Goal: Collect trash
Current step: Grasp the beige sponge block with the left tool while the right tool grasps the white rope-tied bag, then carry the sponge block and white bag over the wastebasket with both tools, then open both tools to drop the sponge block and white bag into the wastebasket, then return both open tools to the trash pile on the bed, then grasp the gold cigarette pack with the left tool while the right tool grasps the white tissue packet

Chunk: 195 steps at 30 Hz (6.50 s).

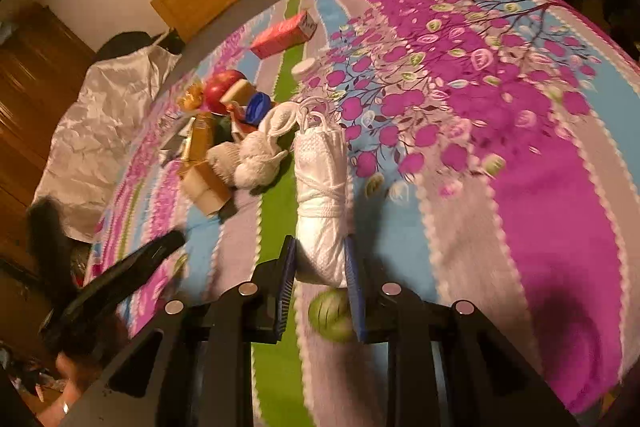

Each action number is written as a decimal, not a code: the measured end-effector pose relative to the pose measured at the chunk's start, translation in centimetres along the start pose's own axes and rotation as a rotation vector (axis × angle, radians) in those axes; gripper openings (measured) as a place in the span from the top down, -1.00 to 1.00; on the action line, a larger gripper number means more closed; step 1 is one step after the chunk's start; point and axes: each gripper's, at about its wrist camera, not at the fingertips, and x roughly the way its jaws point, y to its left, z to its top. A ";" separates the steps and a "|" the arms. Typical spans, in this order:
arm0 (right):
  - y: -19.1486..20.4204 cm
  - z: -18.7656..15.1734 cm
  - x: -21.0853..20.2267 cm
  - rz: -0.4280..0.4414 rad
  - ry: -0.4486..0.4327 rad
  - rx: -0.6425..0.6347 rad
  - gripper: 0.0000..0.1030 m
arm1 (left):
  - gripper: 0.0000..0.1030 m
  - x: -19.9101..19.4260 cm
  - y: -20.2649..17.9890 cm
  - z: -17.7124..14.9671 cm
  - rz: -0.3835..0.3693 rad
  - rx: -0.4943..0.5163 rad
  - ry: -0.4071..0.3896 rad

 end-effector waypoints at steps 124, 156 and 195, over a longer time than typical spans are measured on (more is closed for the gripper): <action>-27.5 -14.4 -40.3 -0.724 -0.430 0.507 0.49 | 0.45 -9.7 -55.5 -16.3 -0.647 1.181 -0.067; -26.9 -15.5 -40.2 -0.869 -0.692 0.487 -0.12 | 0.05 -9.7 -50.5 -12.6 -0.524 0.994 -0.160; 0.9 -0.4 -8.8 -0.266 -0.239 -0.173 -0.48 | 0.07 3.4 3.1 6.4 -0.003 0.203 -0.100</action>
